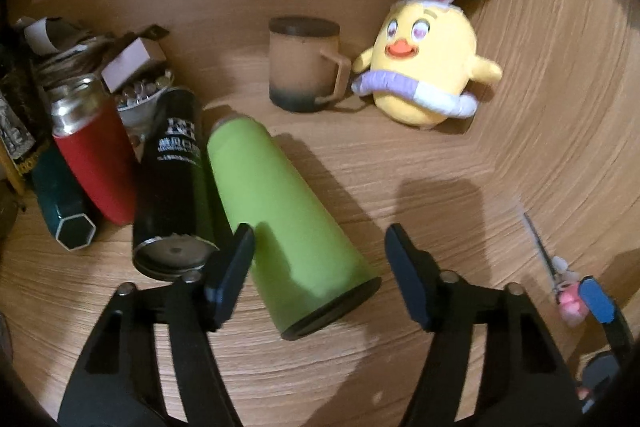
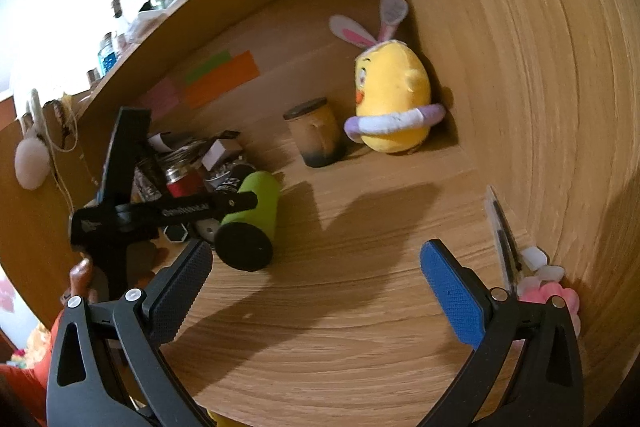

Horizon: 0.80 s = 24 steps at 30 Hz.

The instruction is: Flip cup upside down

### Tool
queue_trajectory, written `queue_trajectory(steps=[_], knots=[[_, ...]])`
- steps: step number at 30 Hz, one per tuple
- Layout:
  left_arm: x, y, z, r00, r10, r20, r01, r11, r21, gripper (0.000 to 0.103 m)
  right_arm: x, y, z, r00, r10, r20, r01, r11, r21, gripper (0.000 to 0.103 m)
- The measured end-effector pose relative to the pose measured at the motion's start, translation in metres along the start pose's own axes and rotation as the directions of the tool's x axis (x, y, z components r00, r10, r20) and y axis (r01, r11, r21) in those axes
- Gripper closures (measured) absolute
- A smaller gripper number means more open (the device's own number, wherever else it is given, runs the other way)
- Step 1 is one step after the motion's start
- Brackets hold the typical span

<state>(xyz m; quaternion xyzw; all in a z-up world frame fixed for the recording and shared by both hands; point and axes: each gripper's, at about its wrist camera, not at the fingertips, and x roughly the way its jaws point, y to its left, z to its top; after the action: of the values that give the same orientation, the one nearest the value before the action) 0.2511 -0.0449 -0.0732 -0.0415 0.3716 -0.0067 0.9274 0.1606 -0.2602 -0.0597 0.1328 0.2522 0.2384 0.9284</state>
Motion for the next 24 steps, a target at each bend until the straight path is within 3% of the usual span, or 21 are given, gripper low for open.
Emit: queue_trajectory(steps=[3,9,24], knots=[[0.001,-0.001,-0.005,0.999,0.037,0.014,-0.037,0.999,-0.003,0.042,0.000,-0.006,-0.001,1.000,0.004,-0.001,-0.004,1.000,0.020,0.000],[-0.013,0.000,-0.016,0.998,0.042,0.037,-0.042,0.999,-0.009,0.049,-0.004,-0.003,-0.002,1.000,0.005,0.008,-0.005,1.000,0.017,0.000],[-0.086,0.004,-0.080,0.995,-0.094,0.037,0.096,0.995,-0.036,0.054,-0.029,0.036,-0.008,0.999,0.015,0.038,-0.012,0.996,-0.084,0.000]])
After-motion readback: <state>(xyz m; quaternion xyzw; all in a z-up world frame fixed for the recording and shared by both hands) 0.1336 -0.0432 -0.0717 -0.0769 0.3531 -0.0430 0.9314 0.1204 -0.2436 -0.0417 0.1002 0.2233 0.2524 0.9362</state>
